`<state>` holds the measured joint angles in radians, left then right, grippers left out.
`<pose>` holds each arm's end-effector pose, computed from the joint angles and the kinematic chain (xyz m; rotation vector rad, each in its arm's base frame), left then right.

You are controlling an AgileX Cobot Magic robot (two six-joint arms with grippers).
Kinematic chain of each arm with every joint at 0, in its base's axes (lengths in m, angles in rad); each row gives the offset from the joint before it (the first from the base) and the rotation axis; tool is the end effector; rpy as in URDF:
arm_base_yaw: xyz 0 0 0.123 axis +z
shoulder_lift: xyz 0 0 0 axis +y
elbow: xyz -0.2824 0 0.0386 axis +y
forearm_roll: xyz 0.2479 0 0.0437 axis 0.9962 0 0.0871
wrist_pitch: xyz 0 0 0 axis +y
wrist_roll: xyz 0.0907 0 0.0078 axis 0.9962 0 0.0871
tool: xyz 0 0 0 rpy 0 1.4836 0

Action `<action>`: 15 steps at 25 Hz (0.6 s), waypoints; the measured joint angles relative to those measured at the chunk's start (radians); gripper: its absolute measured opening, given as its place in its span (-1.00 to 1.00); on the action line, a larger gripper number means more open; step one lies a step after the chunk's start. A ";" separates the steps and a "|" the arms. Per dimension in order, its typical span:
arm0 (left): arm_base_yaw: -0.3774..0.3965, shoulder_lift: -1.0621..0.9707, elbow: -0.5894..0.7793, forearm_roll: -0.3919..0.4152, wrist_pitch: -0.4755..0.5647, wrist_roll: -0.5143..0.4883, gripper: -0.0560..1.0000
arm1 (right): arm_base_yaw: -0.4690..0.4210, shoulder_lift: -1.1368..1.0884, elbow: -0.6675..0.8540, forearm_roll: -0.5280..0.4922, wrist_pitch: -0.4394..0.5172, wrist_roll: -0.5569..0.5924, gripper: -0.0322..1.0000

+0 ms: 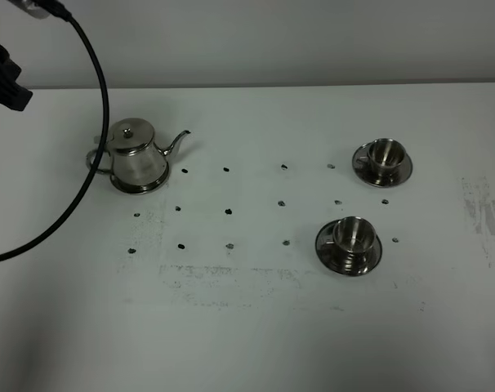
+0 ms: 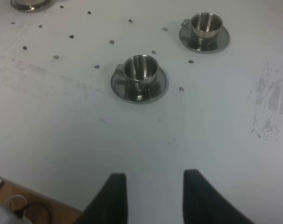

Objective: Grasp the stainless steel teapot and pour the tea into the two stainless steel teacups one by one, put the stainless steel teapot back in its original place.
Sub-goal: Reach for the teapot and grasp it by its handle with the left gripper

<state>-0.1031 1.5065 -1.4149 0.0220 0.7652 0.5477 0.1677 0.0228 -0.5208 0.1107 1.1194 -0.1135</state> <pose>0.3349 -0.0333 0.3647 0.7628 2.2263 0.2449 -0.0079 0.0078 0.2788 -0.3037 2.0820 0.1664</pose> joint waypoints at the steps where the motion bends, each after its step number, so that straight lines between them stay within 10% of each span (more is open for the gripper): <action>1: 0.000 0.023 -0.019 0.000 0.014 0.025 -0.29 | 0.000 0.000 0.000 0.000 0.000 0.000 -0.34; 15: 0.000 0.178 -0.067 -0.175 0.027 0.506 -0.24 | 0.000 0.000 0.000 0.000 0.000 0.001 -0.34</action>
<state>-0.1031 1.6843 -1.4819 -0.1526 0.7922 1.0535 0.1677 0.0228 -0.5208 0.1107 1.1194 -0.1125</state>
